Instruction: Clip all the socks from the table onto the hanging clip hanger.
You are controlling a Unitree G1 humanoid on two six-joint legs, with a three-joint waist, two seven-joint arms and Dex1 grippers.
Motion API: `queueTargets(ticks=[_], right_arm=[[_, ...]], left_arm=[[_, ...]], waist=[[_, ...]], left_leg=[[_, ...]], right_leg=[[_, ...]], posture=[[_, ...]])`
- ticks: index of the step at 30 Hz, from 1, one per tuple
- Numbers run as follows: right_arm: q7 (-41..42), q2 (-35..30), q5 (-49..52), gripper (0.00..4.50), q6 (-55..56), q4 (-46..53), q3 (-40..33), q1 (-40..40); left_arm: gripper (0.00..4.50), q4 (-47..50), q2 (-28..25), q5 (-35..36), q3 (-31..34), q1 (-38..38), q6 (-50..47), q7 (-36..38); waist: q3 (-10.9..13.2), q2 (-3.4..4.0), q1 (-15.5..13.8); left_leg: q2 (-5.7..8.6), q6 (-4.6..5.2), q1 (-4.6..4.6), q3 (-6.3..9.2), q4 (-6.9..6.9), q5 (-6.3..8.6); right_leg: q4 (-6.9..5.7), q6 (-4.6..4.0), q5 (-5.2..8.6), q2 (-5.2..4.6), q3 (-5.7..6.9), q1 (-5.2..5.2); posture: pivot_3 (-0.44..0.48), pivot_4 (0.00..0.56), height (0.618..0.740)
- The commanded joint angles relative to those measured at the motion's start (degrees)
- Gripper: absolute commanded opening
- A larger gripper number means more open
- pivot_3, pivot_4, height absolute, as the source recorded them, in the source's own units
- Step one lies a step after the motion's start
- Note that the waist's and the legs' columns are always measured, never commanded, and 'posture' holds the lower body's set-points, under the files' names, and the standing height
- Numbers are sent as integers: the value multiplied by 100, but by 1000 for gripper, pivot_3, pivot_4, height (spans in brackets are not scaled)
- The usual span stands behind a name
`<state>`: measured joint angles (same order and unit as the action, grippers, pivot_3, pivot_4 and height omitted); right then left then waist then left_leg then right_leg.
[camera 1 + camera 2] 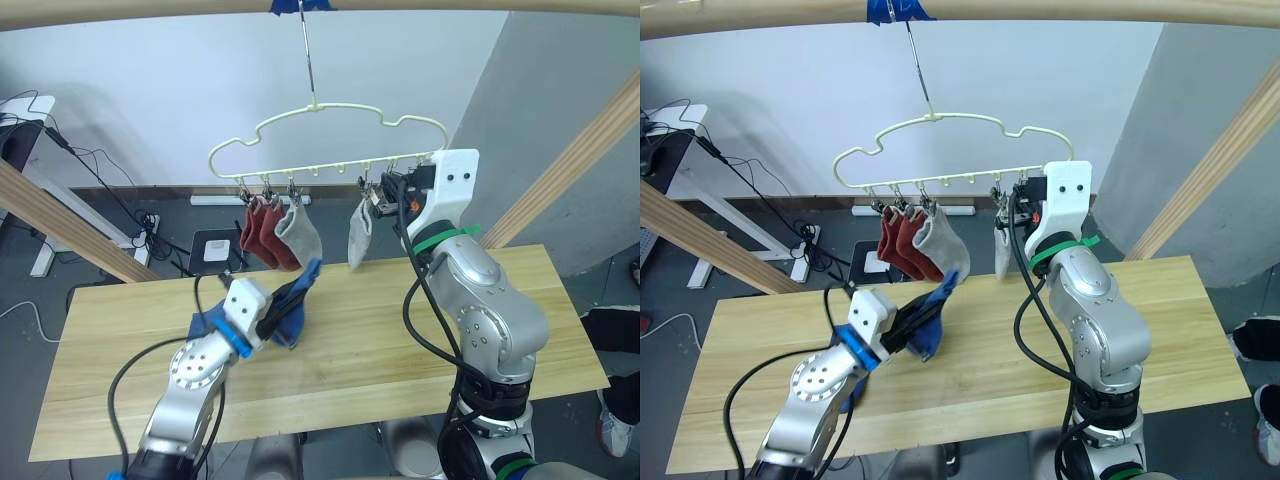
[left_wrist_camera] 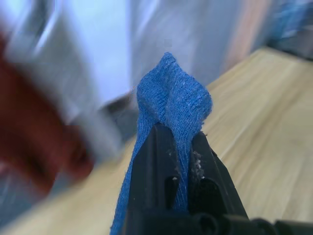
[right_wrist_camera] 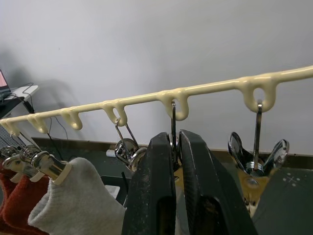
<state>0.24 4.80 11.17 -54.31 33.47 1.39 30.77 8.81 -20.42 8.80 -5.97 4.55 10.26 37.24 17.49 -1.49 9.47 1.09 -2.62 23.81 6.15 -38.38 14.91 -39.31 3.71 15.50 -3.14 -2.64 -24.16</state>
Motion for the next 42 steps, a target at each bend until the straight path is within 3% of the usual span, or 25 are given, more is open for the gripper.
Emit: queueTargets(ticks=[1,6,20,42], right_arm=[[43,3,132,0,77,237,8,110],[22,-20,176,0,67,244,6,124],[-26,-27,249,0,18,277,33,122],[-61,33,309,0,-171,354,130,42]], left_arm=[[9,32,111,45,-154,134,273,93],[9,-21,330,-95,-468,503,331,115],[9,-867,1074,-818,-557,1131,197,-935],[9,-1376,1454,-1072,-601,1592,186,-1406]], waist=[[-1,0,32],[-1,1,127],[-2,1,175],[-2,0,180]], left_leg=[[0,0,0,-1,7,0],[-2,1,1,-5,37,-1],[10,20,1,-2,32,-14],[12,20,2,-3,32,-16]], right_leg=[[10,4,-3,0,-3,1],[31,6,-7,1,-1,-4],[26,10,-12,1,-3,0],[25,12,-14,1,-4,1]], posture=[[-267,266,740],[-282,264,740],[-297,265,740],[-304,265,740]])
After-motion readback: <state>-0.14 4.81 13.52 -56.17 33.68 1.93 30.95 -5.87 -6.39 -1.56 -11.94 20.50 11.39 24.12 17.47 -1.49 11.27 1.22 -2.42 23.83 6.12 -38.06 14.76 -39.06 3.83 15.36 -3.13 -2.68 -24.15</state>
